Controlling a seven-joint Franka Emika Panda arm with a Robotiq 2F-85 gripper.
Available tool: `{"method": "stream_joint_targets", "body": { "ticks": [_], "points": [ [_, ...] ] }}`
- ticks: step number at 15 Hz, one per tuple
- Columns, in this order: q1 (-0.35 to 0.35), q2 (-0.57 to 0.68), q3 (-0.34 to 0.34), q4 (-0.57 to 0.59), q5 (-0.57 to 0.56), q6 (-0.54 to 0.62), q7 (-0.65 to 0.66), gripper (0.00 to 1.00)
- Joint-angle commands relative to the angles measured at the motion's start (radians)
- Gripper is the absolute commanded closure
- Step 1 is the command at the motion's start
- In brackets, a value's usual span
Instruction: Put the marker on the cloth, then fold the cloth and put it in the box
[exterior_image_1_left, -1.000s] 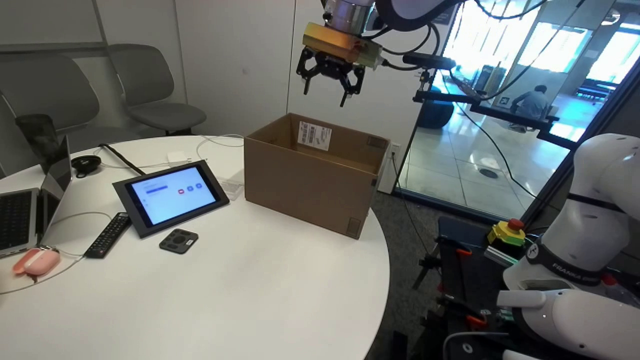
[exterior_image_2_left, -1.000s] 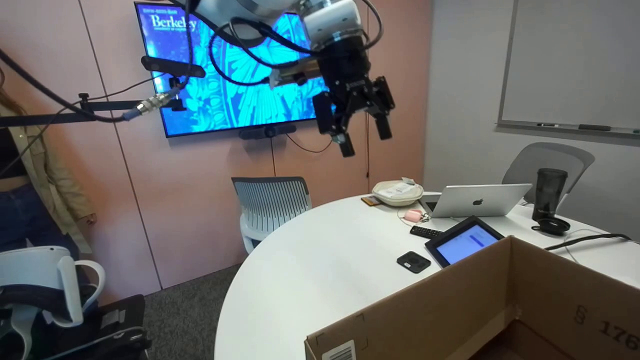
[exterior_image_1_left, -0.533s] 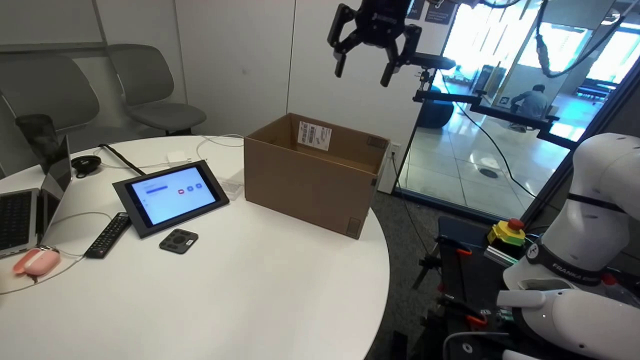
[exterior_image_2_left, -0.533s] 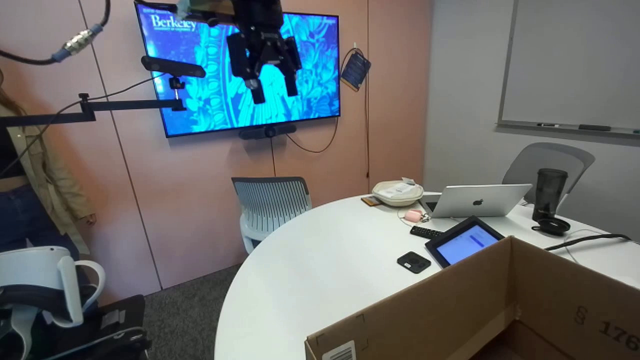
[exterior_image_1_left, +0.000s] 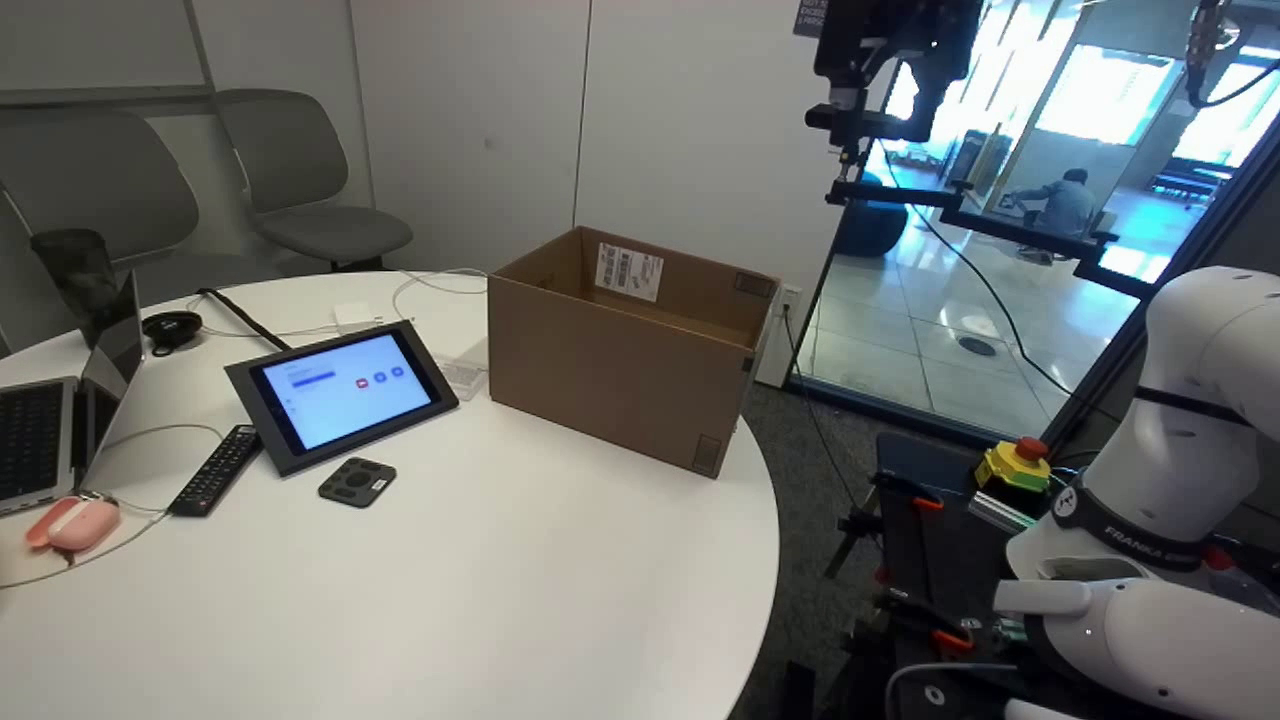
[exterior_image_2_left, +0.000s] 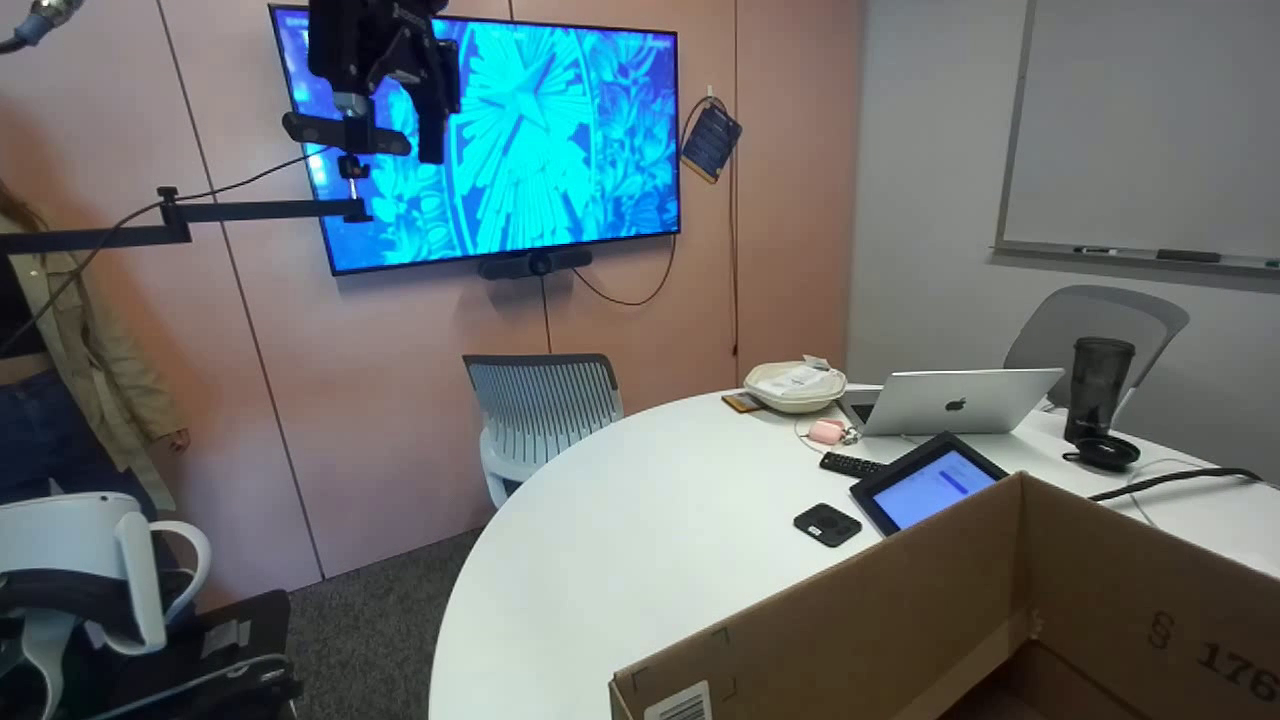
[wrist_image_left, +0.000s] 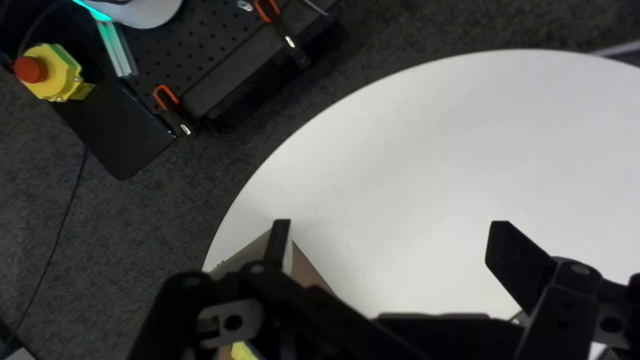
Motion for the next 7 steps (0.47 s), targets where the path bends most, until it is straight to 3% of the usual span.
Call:
{"method": "stream_joint_targets", "body": {
  "ticks": [1,4,7],
  "points": [
    [-0.025,0.007,0.003,0.047,0.019,-0.108,-0.17,0.0],
    [-0.037,0.021,0.016,0.059,0.012,-0.112,-0.229,0.0],
    [-0.049,0.009,0.028,0.025,0.007,-0.087,-0.208,0.0]
  ]
}}
